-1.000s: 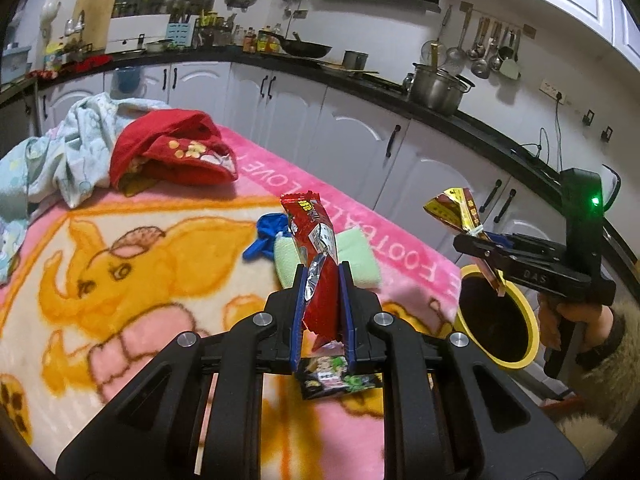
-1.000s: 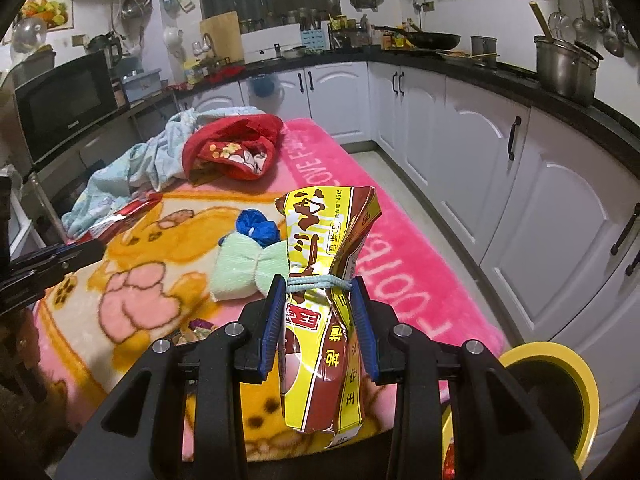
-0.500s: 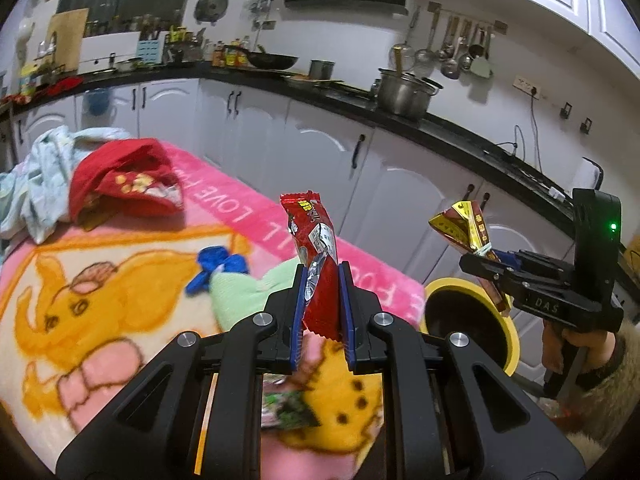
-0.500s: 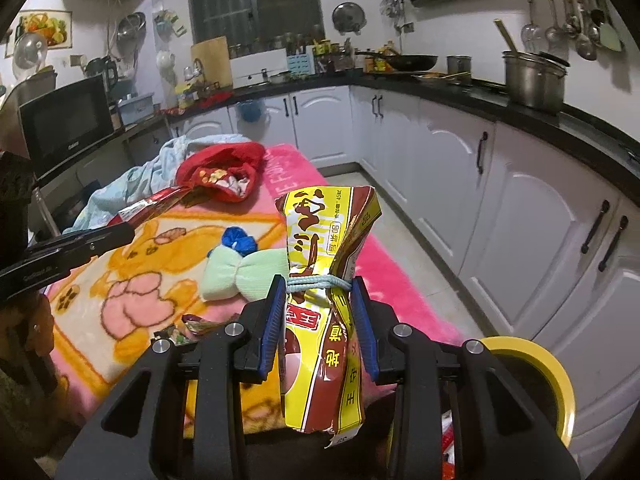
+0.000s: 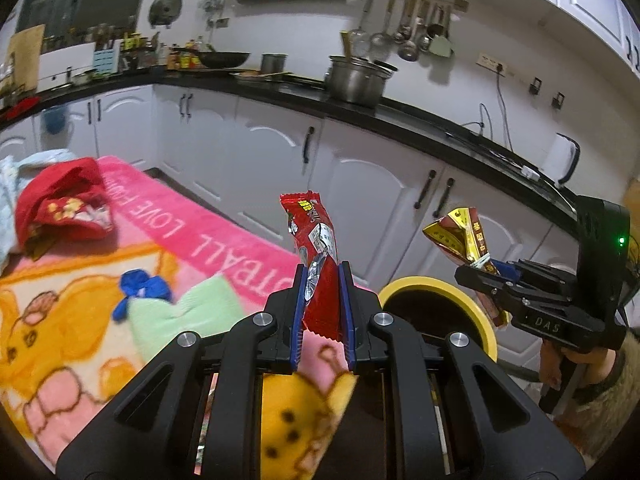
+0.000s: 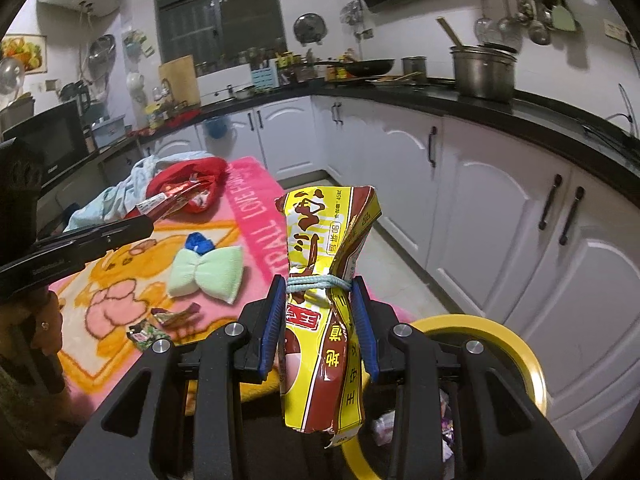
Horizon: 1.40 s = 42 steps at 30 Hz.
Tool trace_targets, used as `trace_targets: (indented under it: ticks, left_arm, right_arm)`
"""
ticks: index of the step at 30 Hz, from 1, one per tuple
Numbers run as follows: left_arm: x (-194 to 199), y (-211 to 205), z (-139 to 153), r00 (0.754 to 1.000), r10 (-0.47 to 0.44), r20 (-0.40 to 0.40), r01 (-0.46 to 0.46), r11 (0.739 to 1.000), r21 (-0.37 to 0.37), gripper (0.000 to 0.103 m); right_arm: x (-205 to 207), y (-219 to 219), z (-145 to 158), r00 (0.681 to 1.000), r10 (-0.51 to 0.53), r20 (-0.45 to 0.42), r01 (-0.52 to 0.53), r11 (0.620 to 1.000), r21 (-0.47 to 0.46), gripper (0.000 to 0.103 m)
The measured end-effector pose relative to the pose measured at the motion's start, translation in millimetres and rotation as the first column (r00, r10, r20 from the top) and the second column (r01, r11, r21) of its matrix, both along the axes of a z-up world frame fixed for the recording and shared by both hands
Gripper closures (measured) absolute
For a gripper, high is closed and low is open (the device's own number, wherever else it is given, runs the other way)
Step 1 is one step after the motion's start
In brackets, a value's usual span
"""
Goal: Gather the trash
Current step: 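Carry the red wrapper and gold wrapper over the yellow bin with both tools, then open both tools to drop the wrappers into the bin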
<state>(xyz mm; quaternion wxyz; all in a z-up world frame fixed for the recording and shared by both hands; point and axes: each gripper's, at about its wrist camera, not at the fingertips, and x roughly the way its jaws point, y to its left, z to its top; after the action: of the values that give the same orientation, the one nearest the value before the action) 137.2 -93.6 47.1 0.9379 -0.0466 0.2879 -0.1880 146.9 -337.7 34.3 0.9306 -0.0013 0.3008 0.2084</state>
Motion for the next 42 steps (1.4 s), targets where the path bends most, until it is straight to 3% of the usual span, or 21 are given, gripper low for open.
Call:
trace_targets:
  ticks: [15,22,42]
  left_arm:
    - [24,-87,-20,0.988,-0.153,-0.036,0.153,0.988,0.016,0.093]
    - [31,-130,-40,0.971,-0.228,-0.077,0.23,0.973,0.025,0.093]
    - [46,-204,-93,0.923,-0.336,-0.19,0.349,0.936,0.042,0.093]
  right_arm:
    - [-12,-77,-24,0.988,-0.152,-0.035,0.153,0.988,0.011,0.071]
    - [-17,-107,-43,0.975,-0.215,-0.063,0.216,0.976,0.02,0.071]
    - [-13,-161,-100,0.935,-0.308,-0.177,0.318,0.947,0.031,0.071]
